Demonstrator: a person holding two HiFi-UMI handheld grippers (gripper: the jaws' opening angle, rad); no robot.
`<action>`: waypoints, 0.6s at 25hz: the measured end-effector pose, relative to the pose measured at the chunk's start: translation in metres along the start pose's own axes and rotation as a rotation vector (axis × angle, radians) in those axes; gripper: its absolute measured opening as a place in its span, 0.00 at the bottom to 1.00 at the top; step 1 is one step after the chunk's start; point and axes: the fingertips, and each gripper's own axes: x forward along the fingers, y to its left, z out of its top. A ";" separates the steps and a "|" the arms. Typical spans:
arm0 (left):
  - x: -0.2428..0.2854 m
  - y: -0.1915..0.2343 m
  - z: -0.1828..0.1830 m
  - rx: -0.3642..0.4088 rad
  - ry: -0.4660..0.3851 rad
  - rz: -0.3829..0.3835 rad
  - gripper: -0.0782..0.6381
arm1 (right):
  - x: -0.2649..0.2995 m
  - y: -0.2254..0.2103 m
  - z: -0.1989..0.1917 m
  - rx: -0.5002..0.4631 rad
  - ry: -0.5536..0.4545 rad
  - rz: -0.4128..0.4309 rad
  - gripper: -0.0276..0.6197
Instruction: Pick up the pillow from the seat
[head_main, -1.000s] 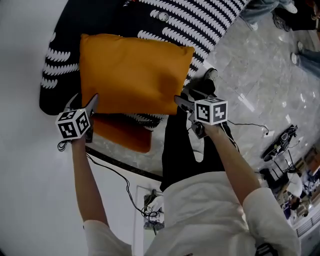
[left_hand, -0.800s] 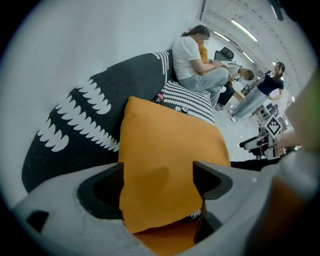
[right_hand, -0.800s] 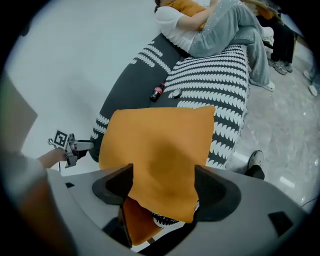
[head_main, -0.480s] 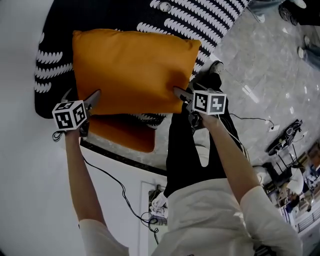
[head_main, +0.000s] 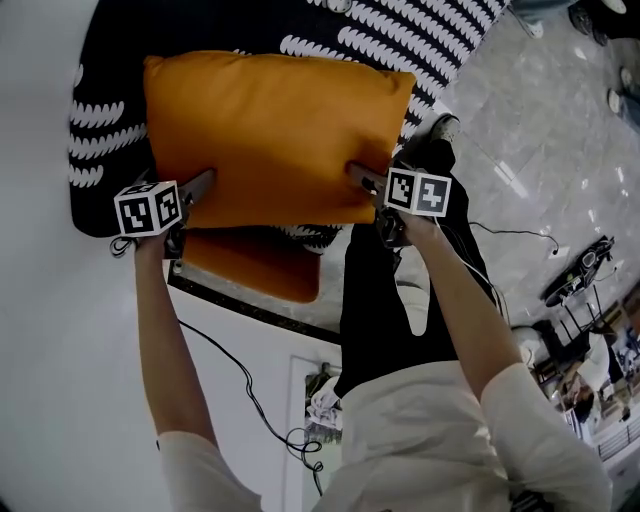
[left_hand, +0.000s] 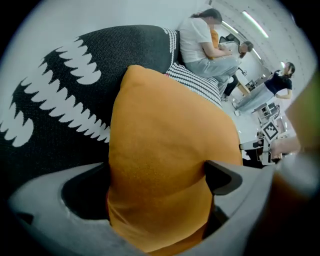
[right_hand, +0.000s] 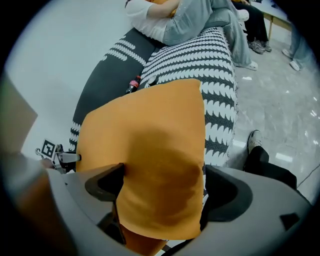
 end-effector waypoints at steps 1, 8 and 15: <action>0.002 0.001 -0.001 -0.001 0.004 -0.004 0.93 | 0.003 -0.001 -0.001 0.004 -0.001 0.005 0.74; 0.008 -0.003 -0.002 -0.004 -0.016 -0.055 0.93 | 0.015 -0.001 0.002 -0.065 0.026 0.046 0.74; 0.018 -0.004 -0.007 -0.009 0.011 -0.056 0.89 | 0.024 -0.004 -0.002 -0.054 0.065 0.086 0.74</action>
